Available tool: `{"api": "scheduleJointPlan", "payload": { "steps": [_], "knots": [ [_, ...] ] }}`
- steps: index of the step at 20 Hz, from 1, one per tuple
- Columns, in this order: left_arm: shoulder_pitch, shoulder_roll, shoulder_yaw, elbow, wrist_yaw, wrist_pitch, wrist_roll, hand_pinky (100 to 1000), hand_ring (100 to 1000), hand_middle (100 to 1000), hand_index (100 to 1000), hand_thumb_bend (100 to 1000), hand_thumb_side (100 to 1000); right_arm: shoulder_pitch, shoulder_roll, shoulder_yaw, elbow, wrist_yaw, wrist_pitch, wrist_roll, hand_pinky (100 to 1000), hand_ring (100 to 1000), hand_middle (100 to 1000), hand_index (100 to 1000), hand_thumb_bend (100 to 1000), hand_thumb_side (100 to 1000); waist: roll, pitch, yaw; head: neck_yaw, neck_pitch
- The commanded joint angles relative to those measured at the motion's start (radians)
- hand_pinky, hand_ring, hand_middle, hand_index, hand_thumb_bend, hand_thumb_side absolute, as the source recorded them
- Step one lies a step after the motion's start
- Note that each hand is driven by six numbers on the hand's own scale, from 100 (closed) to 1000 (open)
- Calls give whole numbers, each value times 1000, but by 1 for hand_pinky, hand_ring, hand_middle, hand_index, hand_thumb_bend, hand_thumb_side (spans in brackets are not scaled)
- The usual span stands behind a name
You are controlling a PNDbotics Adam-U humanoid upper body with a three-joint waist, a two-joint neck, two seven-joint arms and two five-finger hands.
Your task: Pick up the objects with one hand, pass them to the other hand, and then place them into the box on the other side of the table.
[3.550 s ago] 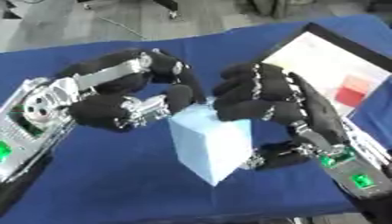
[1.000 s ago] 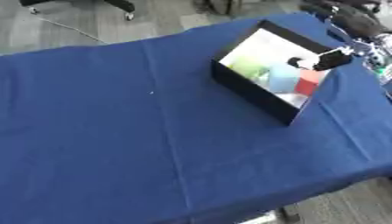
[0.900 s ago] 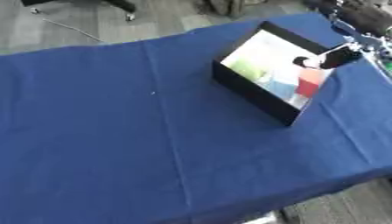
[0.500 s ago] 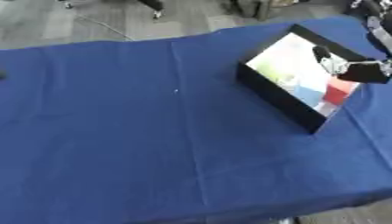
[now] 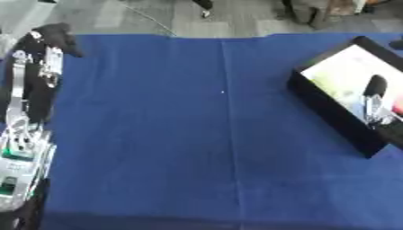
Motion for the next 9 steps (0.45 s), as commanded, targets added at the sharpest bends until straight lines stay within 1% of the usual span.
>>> {"api": "scheduleJointPlan", "payload": {
  "steps": [1,4,6,9],
  "knots": [
    [-2,6,-5,-6,7,-22,22,813,529,543,723,100,700,17,35,12,-21,-26,12,16,879,894,715,1000,100,520,2,-5,-8,13,-3],
    [-4,6,-14,-7,21,-28,34,815,531,545,723,100,703,30,53,21,-21,-38,25,27,877,893,710,1000,100,526,3,-3,-12,4,-3],
    [-1,0,-21,0,26,-25,38,813,529,543,719,100,713,36,56,27,-21,-40,27,37,877,893,710,1000,100,525,2,-4,-11,-8,-3],
    [-1,-2,-26,5,25,-22,44,813,529,543,719,100,713,38,57,29,-21,-41,27,44,877,893,710,1000,100,525,2,-5,-10,-13,-3]
  ]
}}
